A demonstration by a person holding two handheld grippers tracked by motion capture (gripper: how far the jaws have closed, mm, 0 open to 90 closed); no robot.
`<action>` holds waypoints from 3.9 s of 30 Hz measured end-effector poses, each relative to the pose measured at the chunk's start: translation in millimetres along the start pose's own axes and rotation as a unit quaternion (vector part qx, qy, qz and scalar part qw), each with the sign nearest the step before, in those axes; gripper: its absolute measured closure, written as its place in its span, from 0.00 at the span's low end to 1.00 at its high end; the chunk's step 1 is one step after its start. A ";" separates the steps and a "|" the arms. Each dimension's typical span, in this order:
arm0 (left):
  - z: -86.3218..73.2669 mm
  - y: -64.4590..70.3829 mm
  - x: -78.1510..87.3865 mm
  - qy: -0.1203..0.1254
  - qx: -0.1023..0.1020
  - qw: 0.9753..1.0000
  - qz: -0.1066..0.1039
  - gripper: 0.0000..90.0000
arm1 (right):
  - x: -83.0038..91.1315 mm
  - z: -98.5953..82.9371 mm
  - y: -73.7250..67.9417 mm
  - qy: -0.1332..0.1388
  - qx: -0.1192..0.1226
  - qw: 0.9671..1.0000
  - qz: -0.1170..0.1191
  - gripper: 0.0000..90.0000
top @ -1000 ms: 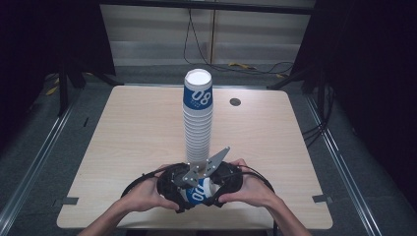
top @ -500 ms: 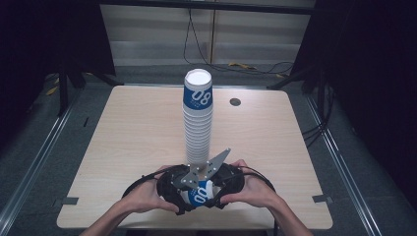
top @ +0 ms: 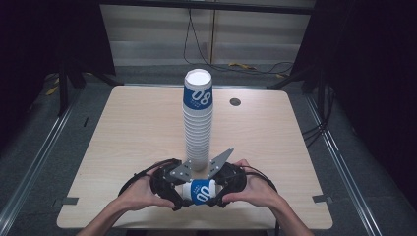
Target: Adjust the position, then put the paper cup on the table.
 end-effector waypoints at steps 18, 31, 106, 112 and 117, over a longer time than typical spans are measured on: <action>-16.7 -14.6 36.8 0.125 0.067 0.990 0.010 0.18 | 12.4 -18.6 13.0 0.063 -0.071 0.995 -0.033 0.32; -27.6 -20.8 41.8 0.185 0.113 0.976 0.011 0.18 | 20.4 -25.6 19.4 0.139 -0.091 0.985 -0.038 0.31; -4.7 -23.5 31.8 0.291 0.123 0.949 -0.019 0.17 | 20.5 -22.8 11.4 0.350 -0.070 0.934 0.013 0.31; -3.6 -23.8 26.7 0.284 0.122 0.951 -0.023 0.11 | 21.3 -21.0 10.9 0.354 -0.064 0.933 0.009 0.31; 0.6 -22.8 23.2 0.284 0.119 0.951 -0.026 0.10 | 22.9 -20.0 10.4 0.356 -0.058 0.933 0.011 0.31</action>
Point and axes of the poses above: each handheld gripper's, and its own axes: x roughly backward along the jaws, z roughly out of its top, y roughly to its right, the point moved 3 cm from there along -x, roughly forward along the jaws, and after that the axes turned 6 degrees about y, right-handed, at the moved point
